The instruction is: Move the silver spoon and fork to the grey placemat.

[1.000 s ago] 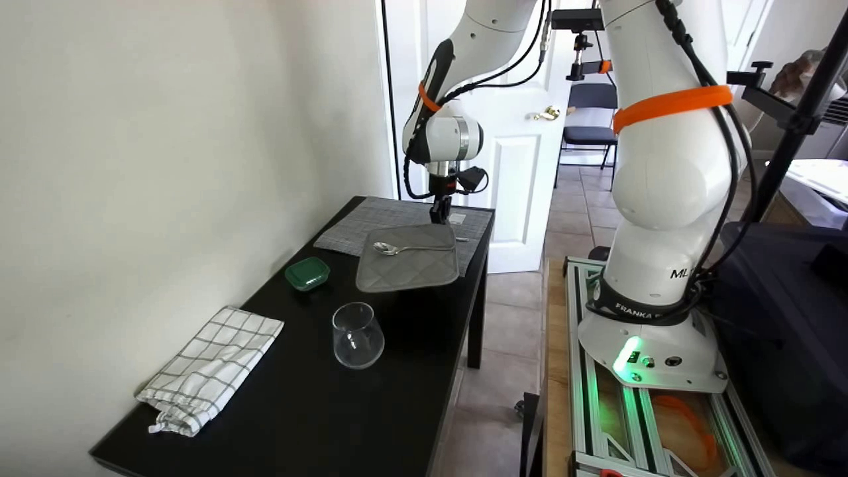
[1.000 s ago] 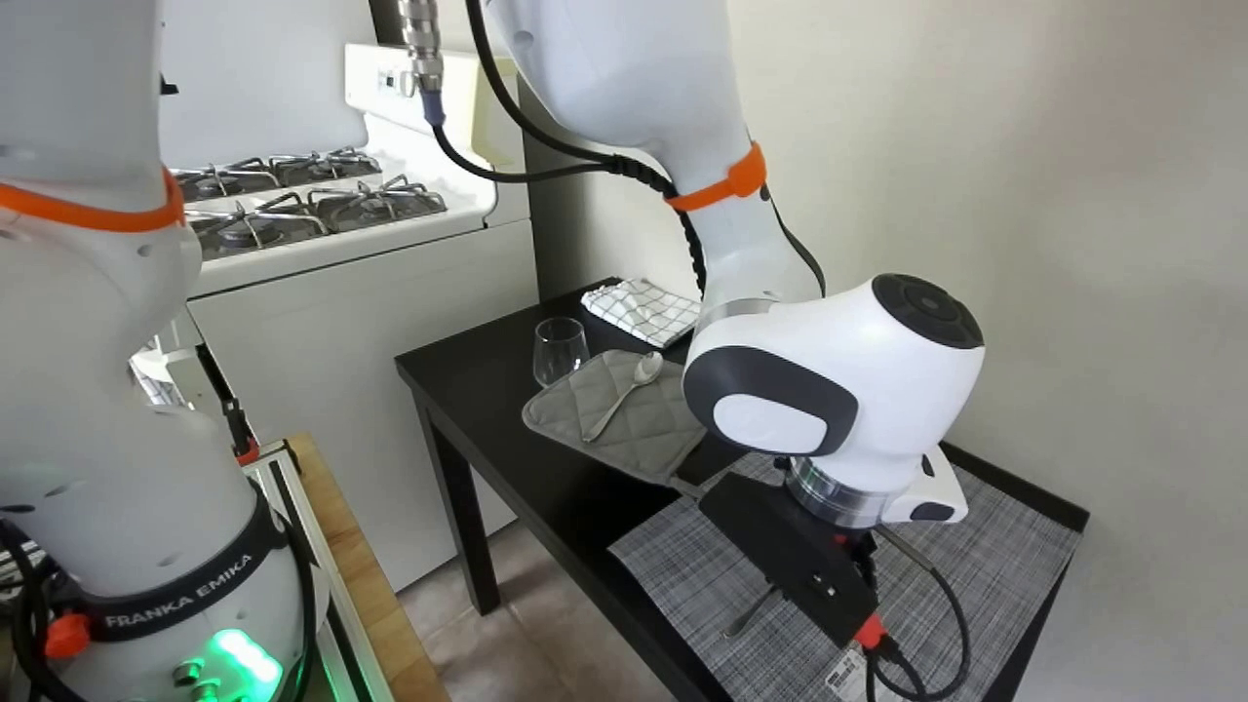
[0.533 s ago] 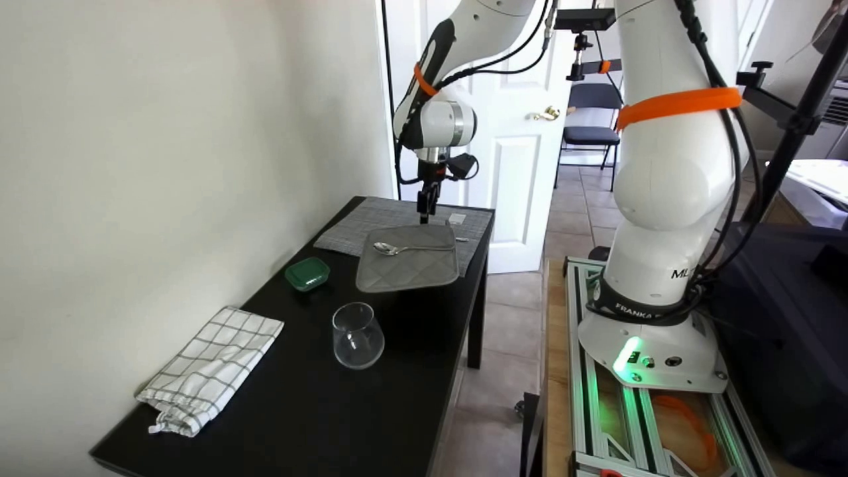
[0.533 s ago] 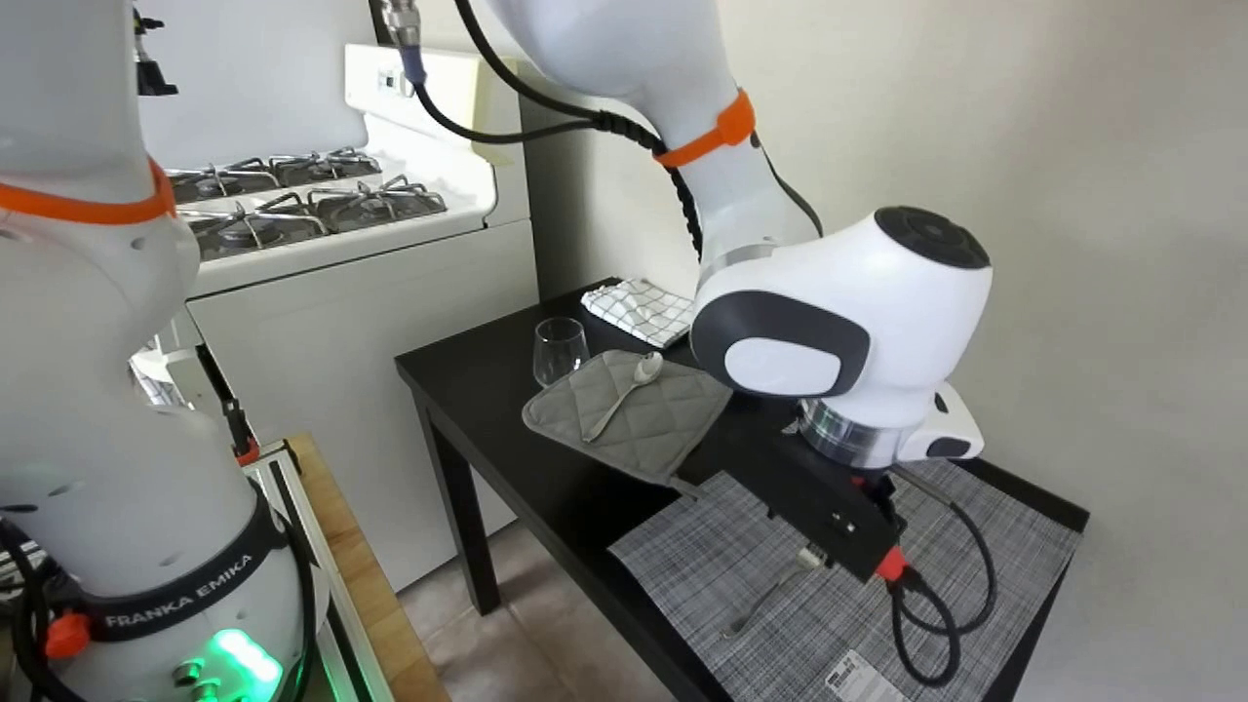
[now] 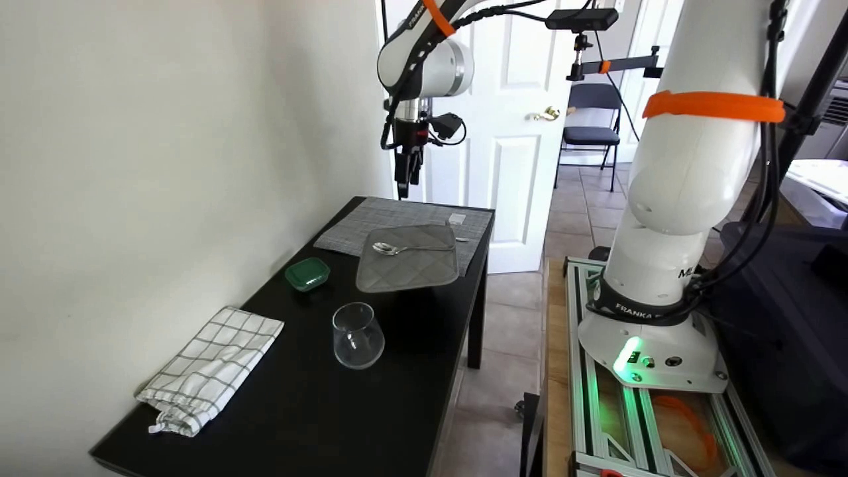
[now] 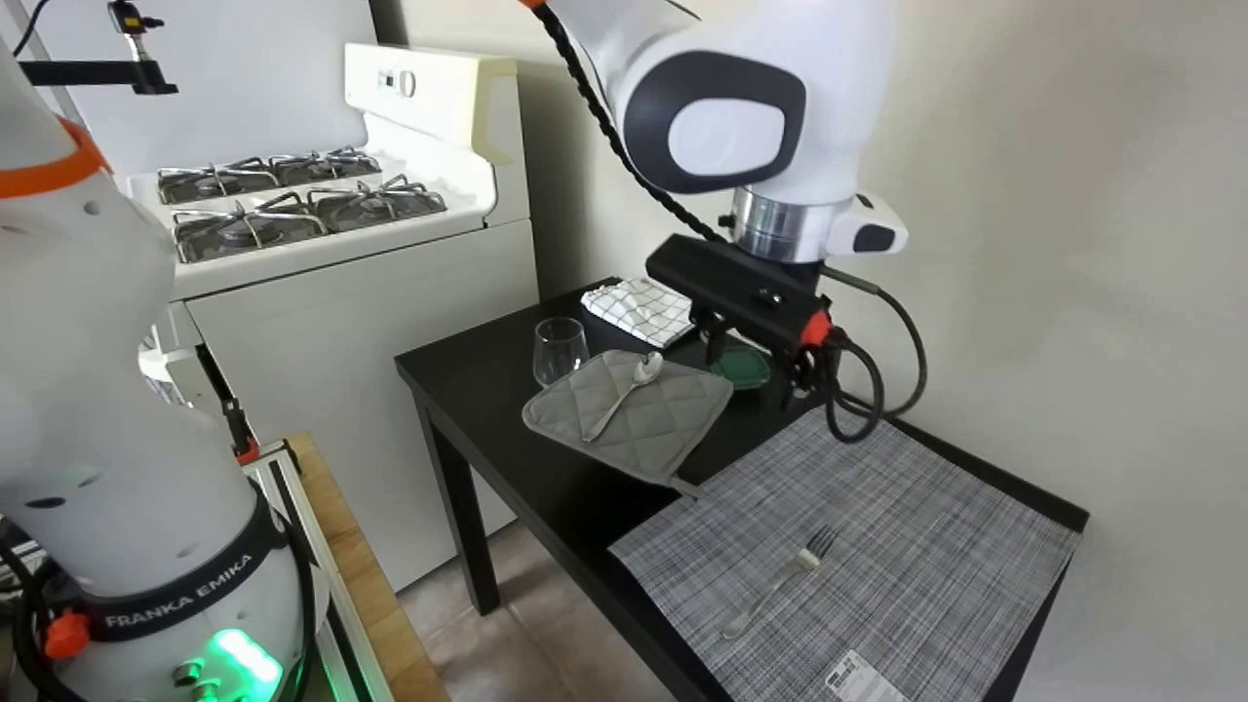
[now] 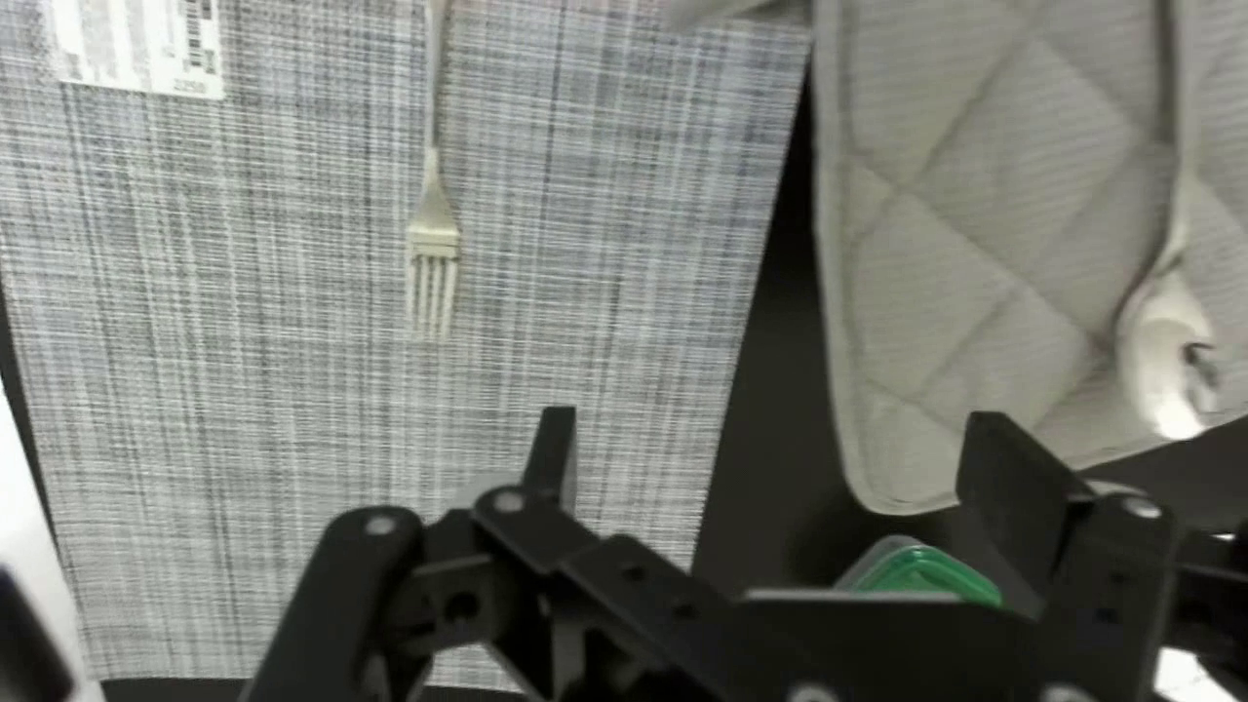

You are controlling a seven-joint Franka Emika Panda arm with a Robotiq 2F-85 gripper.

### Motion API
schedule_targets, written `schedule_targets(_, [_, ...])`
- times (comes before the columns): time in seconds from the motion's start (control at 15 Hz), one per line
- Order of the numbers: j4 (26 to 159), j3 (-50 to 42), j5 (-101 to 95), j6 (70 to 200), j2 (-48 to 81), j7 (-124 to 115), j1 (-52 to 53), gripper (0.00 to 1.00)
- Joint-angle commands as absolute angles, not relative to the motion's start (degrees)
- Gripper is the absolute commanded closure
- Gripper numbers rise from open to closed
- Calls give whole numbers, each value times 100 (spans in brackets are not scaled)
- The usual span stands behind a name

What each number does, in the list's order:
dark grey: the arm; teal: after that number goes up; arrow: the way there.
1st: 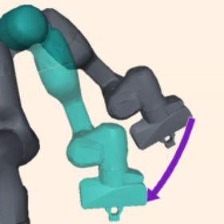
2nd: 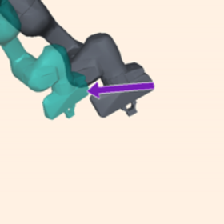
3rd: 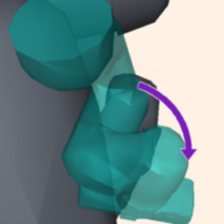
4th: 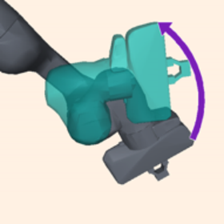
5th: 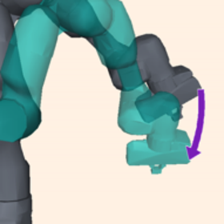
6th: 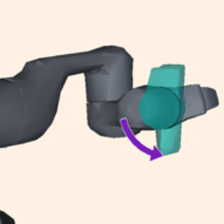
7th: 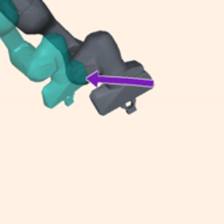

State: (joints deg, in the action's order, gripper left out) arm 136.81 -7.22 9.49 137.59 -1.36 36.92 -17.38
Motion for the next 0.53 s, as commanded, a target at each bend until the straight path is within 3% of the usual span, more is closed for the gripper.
schedule_targets(0.0, [14081,-674,684,13065,-882,3140,-1188,0])
schedule_targets(0.47, [14188,-450,580,12527,-849,2969,-419,0])
